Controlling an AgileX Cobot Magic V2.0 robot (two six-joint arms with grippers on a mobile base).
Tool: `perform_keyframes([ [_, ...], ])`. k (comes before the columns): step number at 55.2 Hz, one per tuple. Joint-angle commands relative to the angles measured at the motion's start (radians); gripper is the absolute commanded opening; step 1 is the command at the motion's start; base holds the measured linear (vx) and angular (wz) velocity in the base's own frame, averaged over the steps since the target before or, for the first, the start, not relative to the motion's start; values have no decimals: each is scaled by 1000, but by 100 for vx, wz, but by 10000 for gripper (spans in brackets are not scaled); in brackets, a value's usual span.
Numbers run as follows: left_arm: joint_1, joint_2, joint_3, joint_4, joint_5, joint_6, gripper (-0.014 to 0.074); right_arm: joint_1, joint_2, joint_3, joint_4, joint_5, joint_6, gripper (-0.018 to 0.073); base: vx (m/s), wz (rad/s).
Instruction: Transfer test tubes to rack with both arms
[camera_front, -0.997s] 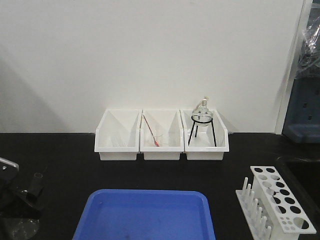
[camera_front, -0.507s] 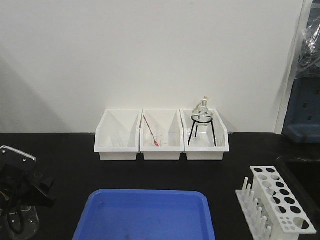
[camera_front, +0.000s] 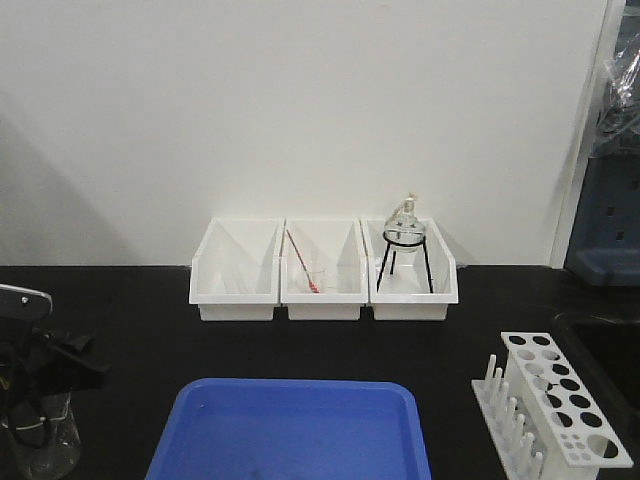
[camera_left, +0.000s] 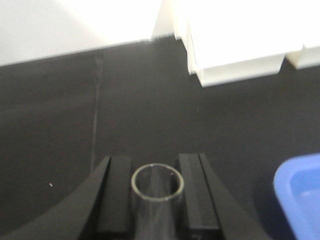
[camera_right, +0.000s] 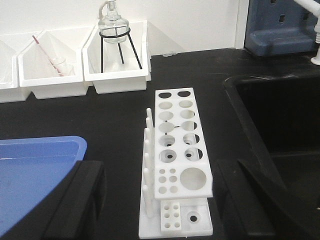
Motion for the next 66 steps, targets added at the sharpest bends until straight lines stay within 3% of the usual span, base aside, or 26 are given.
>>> perform_keyframes([
  [1, -4, -103, -31, -14, -64, -17, -9, -5, 1, -33, -8, -89, -7, 498, 0, 0],
  [9, -4, -182, -31, -15, -42, -22, -9, -5, 1, -33, -8, -86, -38, 507, 0, 0],
  [16, -4, -257, -33, -15, -45, -78, -9, -5, 15, -42, -8, -45, -98, 558, 0, 0],
  [20, -4, -304, -33, -26, -44, -157, -9, -4, 44, -65, -8, -8, -101, 594, 0, 0],
  [28, -22, -359, -33, -32, -44, -392, -9, 24, 140, -159, -2, 54, -121, 625, 0, 0],
  [38, -138, -352, -45, 5, -57, -493, -9, 187, 293, -314, -5, 108, -251, 613, 0, 0],
  [54, -364, -261, -128, 5, -65, -674, -9, 427, 518, -593, 27, 210, -263, 599, 0, 0],
  [60, -415, -219, -160, 5, -58, -679, -9, 480, 585, -726, 80, 341, -316, 590, 0, 0],
  [66, -458, -191, -173, 5, -66, -686, -9, 497, 648, -834, 204, 438, -437, 589, 0, 0],
])
